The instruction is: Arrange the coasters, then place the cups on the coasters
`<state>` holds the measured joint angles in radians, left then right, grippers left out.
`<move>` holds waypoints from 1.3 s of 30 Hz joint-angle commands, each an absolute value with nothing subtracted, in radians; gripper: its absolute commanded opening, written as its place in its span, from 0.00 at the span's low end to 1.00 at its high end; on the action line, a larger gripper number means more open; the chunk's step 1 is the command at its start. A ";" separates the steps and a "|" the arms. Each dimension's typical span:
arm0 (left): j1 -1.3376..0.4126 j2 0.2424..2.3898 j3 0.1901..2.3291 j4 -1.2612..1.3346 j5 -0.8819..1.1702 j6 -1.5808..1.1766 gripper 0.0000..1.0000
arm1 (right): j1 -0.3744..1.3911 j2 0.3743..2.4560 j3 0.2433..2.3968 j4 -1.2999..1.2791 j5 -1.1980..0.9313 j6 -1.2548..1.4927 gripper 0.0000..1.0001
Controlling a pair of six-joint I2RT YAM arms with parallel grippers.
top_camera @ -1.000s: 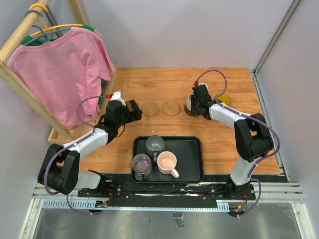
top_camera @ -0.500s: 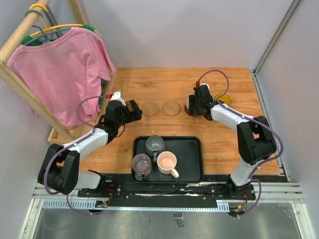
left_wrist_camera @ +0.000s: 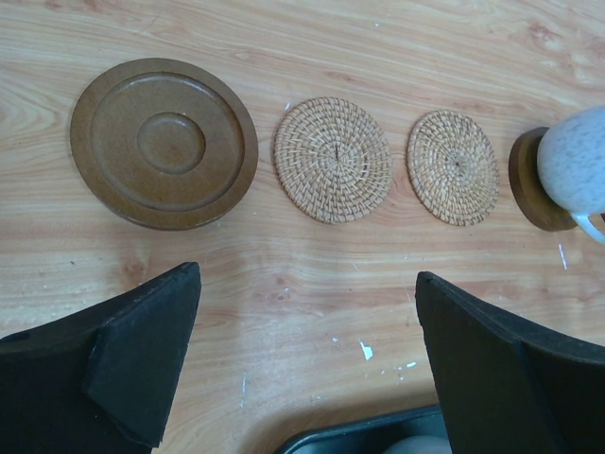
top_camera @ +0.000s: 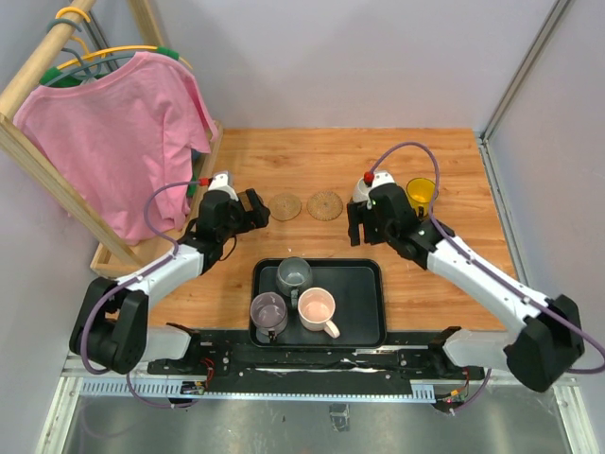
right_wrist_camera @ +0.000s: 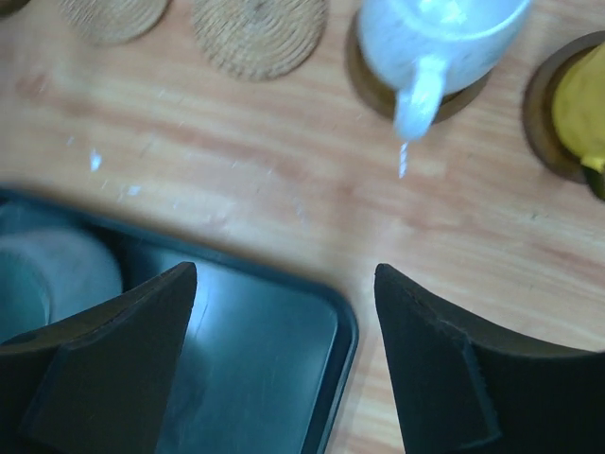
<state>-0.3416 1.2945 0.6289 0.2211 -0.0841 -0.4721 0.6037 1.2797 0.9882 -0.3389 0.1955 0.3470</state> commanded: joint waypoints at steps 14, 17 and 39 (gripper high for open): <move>-0.342 1.183 0.590 0.156 -0.067 -0.509 1.00 | 1.054 0.995 0.780 -0.594 0.160 0.496 0.83; -0.350 1.142 0.571 0.139 -0.082 -0.511 1.00 | 1.145 1.036 0.780 -0.596 0.207 0.522 0.83; -0.374 1.145 0.495 0.185 -0.038 -0.555 1.00 | 1.349 1.269 0.798 -0.542 0.267 0.629 0.61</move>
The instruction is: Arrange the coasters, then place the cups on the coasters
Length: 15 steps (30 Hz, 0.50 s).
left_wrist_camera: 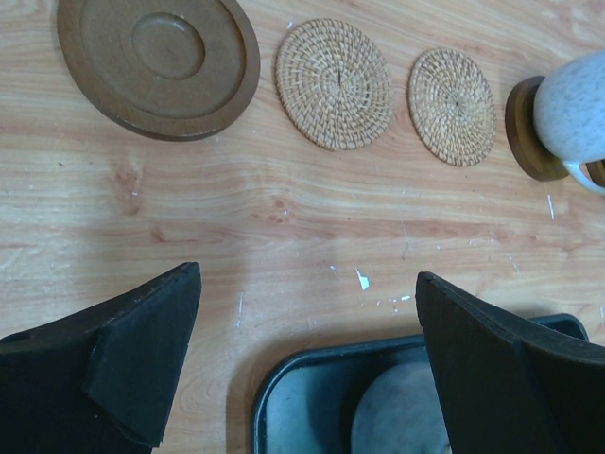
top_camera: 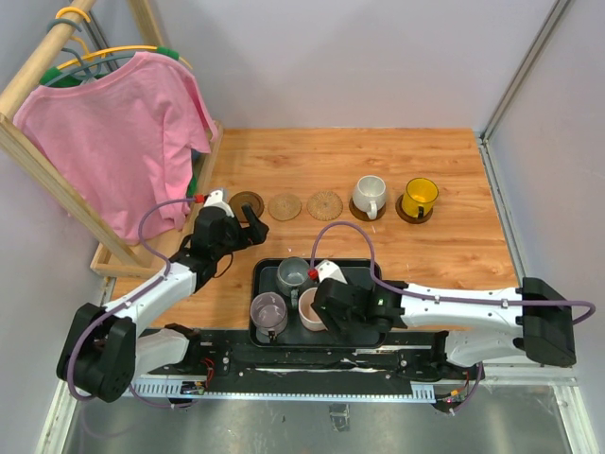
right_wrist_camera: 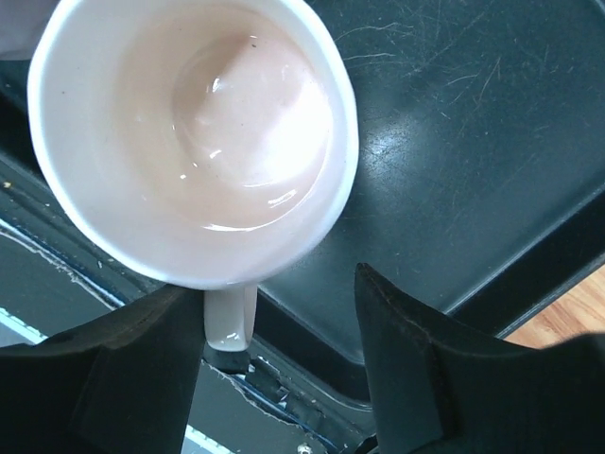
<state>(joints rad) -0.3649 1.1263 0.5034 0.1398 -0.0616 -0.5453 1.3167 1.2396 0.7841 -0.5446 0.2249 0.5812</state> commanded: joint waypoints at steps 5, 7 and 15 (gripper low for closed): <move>-0.377 1.154 0.494 0.191 -0.038 -0.552 1.00 | 1.362 1.316 0.800 -0.508 0.262 0.636 0.55; -0.377 1.153 0.492 0.192 -0.040 -0.552 1.00 | 1.364 1.331 0.800 -0.493 0.253 0.634 0.52; -0.376 1.144 0.479 0.189 -0.044 -0.554 1.00 | 1.365 1.348 0.796 -0.485 0.252 0.632 0.31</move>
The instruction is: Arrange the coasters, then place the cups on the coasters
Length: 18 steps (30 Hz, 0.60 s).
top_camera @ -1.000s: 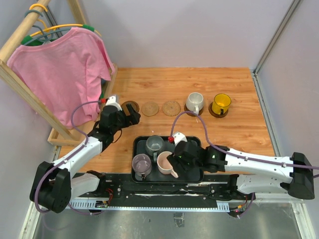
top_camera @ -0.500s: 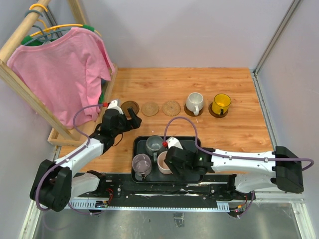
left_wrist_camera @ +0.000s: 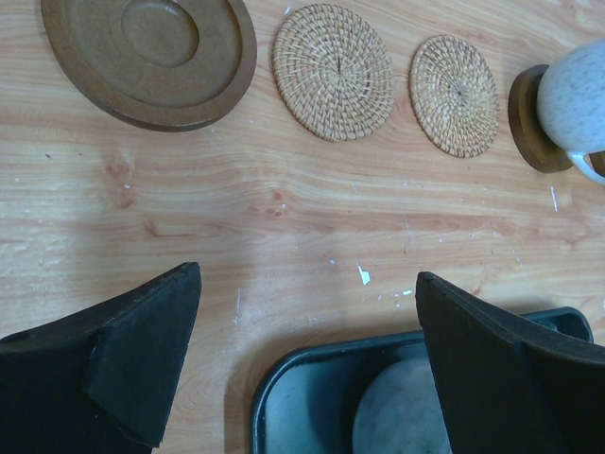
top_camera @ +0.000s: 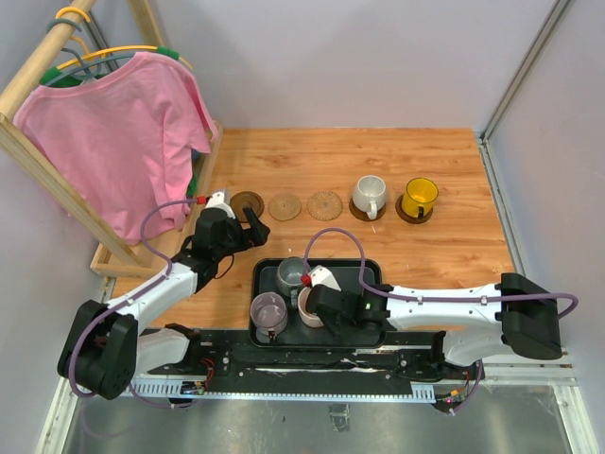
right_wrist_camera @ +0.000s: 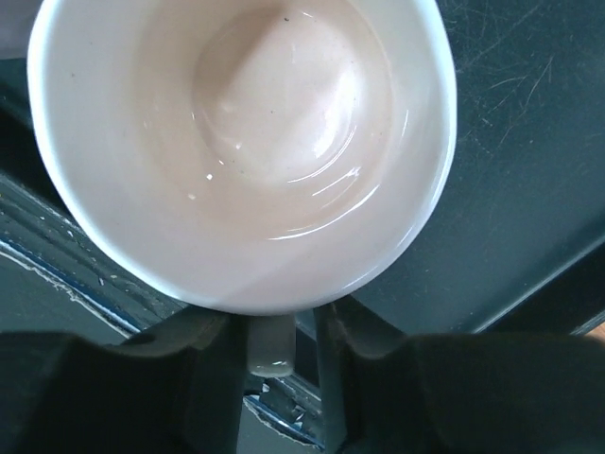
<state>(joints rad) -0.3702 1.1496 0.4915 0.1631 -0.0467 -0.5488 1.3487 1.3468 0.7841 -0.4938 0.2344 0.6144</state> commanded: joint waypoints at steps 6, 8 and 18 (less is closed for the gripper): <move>-0.376 1.146 0.477 0.192 -0.039 -0.559 1.00 | 1.369 1.332 0.790 -0.503 0.265 0.646 0.01; -0.377 1.146 0.478 0.192 -0.037 -0.561 1.00 | 1.379 1.318 0.791 -0.526 0.287 0.657 0.01; -0.379 1.146 0.486 0.186 -0.032 -0.566 1.00 | 1.410 1.203 0.853 -0.767 0.566 0.845 0.01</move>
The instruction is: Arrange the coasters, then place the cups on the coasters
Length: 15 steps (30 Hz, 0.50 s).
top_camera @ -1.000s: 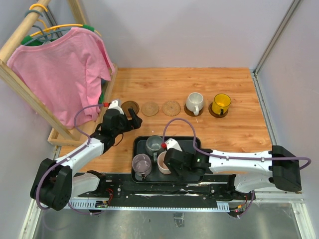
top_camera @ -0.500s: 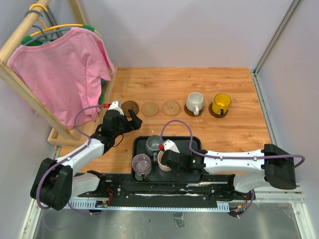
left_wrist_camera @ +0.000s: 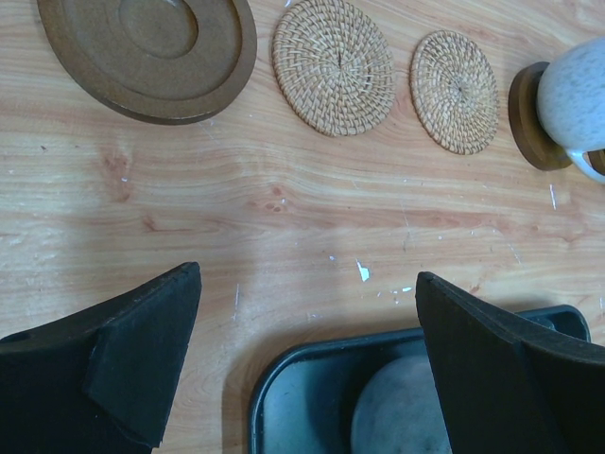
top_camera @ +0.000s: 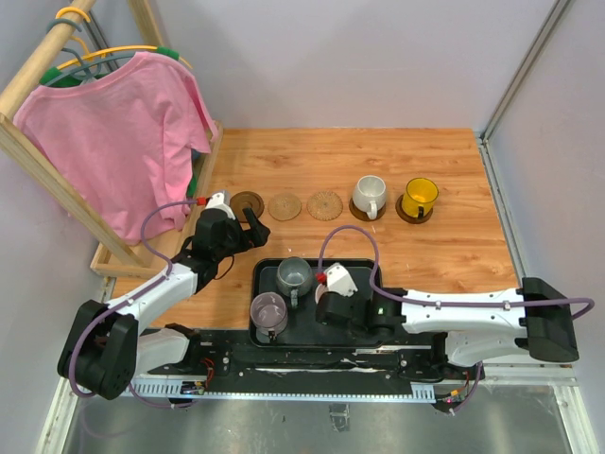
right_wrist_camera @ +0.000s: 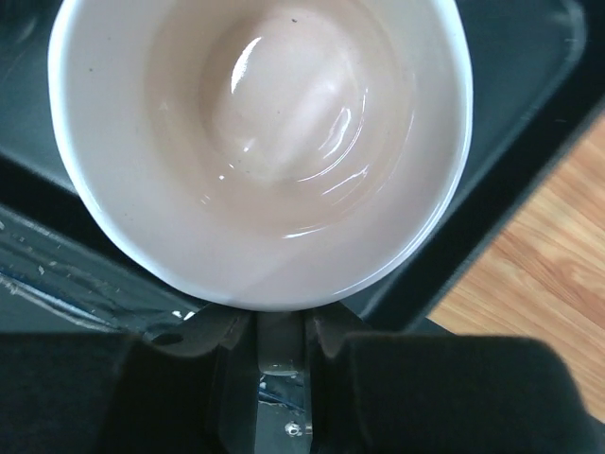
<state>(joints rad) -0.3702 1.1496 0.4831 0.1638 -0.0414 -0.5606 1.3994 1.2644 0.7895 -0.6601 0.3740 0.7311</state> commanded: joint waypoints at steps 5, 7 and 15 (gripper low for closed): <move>-0.377 1.144 0.494 0.169 -0.044 -0.555 1.00 | 1.399 1.197 0.913 -0.816 0.721 0.868 0.01; -0.377 1.144 0.497 0.165 -0.048 -0.550 1.00 | 1.359 1.217 0.960 -0.816 0.747 0.848 0.01; -0.377 1.146 0.513 0.146 -0.060 -0.526 1.00 | 1.108 1.347 1.159 -0.647 0.734 0.680 0.01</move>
<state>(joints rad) -0.3702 1.1496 0.4835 0.1612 -0.0437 -0.5541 1.2182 1.3018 1.0679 -0.7719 0.6521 0.7738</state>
